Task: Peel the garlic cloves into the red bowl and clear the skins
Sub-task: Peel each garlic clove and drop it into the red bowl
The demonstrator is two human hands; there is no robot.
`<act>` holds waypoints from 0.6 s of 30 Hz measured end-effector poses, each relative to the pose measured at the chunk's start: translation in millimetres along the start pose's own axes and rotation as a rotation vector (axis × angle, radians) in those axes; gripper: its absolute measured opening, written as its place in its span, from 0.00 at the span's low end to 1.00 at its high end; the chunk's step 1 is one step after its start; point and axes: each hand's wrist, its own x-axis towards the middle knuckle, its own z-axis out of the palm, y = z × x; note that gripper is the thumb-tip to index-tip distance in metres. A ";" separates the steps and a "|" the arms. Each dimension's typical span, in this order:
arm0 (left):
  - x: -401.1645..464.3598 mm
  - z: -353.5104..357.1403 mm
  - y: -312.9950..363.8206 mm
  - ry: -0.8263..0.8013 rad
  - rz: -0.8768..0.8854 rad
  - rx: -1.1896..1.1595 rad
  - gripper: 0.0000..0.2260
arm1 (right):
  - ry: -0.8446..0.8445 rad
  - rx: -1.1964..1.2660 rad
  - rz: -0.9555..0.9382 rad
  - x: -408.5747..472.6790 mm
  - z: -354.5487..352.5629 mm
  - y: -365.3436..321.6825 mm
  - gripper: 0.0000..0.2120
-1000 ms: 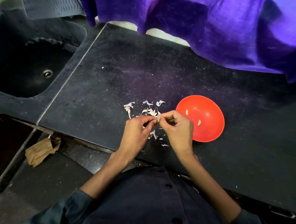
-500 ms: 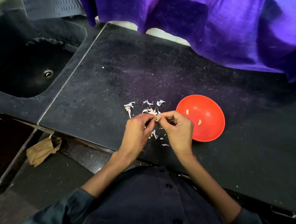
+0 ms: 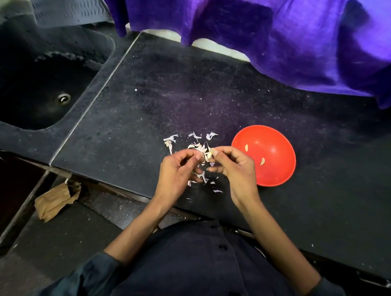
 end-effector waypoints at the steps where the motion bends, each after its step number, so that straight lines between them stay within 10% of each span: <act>1: -0.4 -0.6 -0.3 -0.015 0.011 -0.009 0.07 | 0.009 0.003 0.005 0.1 -0.1 0.3 0.05; 18: -7.4 2.0 8.0 0.044 0.339 0.222 0.19 | -0.140 0.125 0.136 -5.3 2.1 -0.6 0.09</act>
